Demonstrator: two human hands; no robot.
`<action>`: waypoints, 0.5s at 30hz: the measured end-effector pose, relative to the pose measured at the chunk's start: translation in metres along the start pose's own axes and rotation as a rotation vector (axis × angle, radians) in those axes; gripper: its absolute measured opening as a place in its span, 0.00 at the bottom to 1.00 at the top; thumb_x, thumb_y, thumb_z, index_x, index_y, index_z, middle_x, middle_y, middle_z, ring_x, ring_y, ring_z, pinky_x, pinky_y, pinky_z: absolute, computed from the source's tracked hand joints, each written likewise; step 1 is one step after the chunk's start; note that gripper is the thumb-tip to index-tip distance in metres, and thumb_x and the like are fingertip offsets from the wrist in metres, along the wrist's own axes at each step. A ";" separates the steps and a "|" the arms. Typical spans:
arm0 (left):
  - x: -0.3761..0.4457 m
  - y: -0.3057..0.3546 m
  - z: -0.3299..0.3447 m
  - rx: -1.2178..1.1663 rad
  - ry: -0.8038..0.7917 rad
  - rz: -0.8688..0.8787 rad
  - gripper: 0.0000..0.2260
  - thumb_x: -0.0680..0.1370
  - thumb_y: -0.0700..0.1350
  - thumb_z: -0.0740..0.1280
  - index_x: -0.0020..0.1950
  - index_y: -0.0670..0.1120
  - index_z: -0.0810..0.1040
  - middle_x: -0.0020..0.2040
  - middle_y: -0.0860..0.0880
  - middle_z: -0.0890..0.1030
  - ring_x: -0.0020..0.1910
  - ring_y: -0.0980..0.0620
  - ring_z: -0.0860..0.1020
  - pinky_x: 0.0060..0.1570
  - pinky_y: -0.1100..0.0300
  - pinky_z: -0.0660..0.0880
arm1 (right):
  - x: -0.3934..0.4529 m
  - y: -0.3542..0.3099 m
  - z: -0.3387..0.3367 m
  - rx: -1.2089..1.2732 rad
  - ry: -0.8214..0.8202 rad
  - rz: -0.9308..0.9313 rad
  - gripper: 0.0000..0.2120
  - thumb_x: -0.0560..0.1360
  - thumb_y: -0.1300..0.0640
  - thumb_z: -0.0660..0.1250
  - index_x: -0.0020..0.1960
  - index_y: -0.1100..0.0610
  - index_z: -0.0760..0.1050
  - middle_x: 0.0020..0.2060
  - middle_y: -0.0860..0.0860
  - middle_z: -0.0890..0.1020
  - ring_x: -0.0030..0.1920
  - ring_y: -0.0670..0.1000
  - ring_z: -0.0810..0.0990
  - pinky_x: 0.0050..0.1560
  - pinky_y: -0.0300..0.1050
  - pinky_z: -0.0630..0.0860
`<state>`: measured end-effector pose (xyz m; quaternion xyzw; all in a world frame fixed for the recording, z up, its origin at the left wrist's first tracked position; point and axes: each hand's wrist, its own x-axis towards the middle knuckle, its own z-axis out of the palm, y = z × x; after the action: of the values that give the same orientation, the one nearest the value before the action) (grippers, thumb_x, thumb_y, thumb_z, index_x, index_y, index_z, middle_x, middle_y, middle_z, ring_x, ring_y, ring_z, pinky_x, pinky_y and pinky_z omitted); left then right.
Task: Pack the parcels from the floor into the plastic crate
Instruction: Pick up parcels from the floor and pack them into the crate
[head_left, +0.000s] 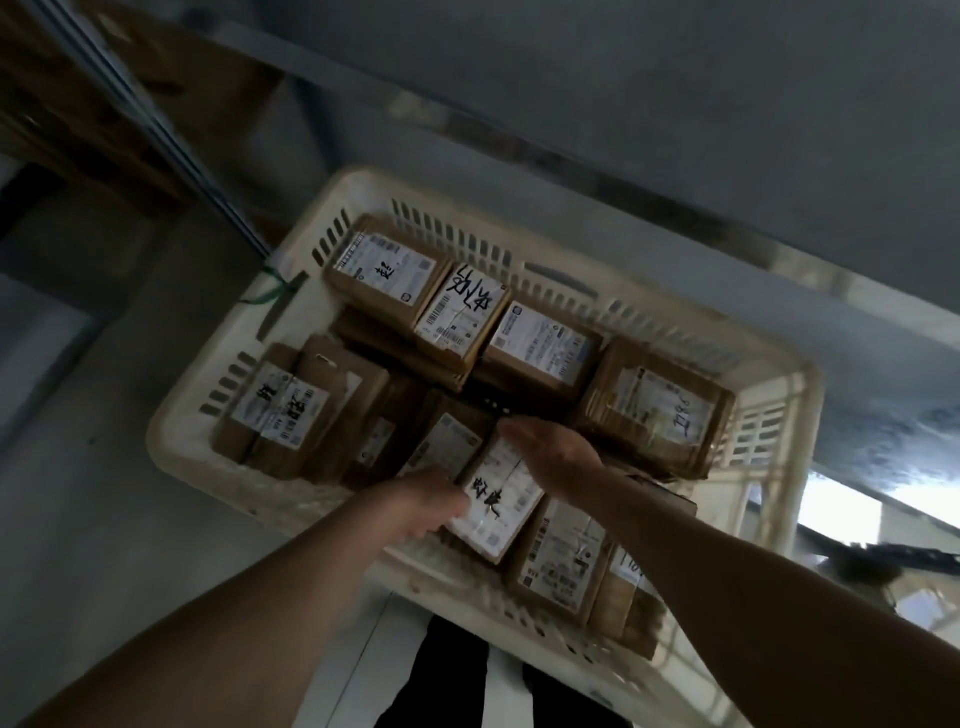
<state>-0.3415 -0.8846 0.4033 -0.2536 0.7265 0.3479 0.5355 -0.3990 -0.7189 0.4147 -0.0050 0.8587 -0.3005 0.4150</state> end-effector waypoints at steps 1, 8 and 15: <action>0.003 0.000 0.000 0.077 -0.023 -0.002 0.19 0.75 0.48 0.63 0.63 0.43 0.74 0.63 0.39 0.76 0.48 0.47 0.74 0.51 0.53 0.74 | 0.003 0.004 0.004 -0.060 -0.044 -0.009 0.21 0.83 0.39 0.51 0.69 0.45 0.73 0.65 0.53 0.77 0.63 0.55 0.75 0.63 0.52 0.70; 0.035 0.002 0.010 0.203 -0.050 -0.002 0.24 0.82 0.44 0.56 0.78 0.44 0.58 0.47 0.48 0.72 0.34 0.59 0.59 0.42 0.59 0.64 | 0.024 0.033 0.024 -0.450 -0.112 -0.023 0.23 0.79 0.46 0.53 0.75 0.39 0.61 0.73 0.52 0.70 0.72 0.56 0.67 0.71 0.61 0.56; 0.034 0.005 0.015 0.279 -0.102 0.044 0.22 0.83 0.42 0.52 0.78 0.42 0.57 0.75 0.41 0.64 0.50 0.53 0.73 0.49 0.58 0.69 | 0.022 0.033 0.018 -0.584 -0.128 -0.032 0.16 0.81 0.50 0.55 0.65 0.46 0.74 0.66 0.52 0.76 0.67 0.57 0.70 0.69 0.57 0.60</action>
<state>-0.3462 -0.8696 0.3687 -0.1428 0.7452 0.2675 0.5939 -0.3924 -0.7069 0.3734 -0.1567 0.8808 -0.0462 0.4444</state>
